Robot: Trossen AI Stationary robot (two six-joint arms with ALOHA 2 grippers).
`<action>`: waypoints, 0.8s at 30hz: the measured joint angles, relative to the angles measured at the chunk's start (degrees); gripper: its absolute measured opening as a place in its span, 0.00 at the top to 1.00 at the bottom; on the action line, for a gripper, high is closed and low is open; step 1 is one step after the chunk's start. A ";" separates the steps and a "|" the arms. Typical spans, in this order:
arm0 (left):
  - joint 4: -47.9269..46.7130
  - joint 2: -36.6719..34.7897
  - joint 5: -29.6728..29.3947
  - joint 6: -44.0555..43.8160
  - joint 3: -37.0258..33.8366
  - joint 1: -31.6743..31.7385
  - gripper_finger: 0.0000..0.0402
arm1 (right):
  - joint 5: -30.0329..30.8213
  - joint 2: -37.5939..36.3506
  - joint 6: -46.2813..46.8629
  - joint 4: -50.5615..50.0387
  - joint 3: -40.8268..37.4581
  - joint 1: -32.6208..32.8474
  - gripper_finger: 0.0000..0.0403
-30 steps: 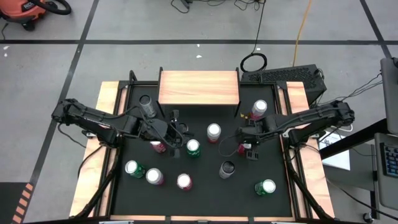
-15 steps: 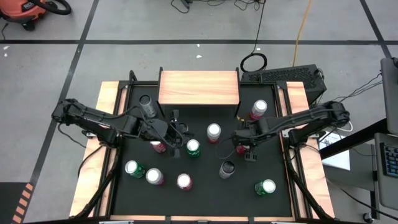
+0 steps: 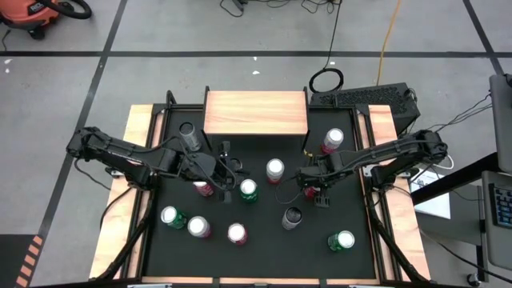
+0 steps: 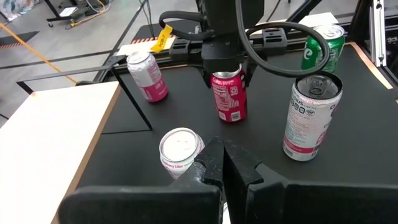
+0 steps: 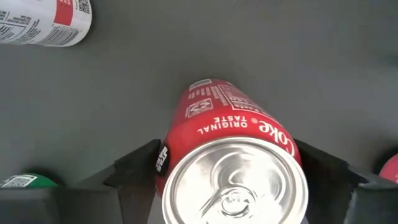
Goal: Place canned beverage on shelf
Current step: Put the top right red soda can on the shelf
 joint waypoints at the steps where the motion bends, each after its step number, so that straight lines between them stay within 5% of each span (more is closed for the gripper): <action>1: -0.02 0.00 0.00 0.00 0.00 0.00 1.00 | 0.00 0.00 0.00 0.00 0.00 0.00 0.30; 13: -0.02 -0.01 0.02 -0.03 0.00 0.00 1.00 | 0.09 -1.18 -1.29 -0.15 -0.13 0.07 0.30; 24: -0.02 0.00 0.02 0.04 0.00 0.00 1.00 | 0.13 -9.87 3.37 -0.13 -0.13 0.24 0.31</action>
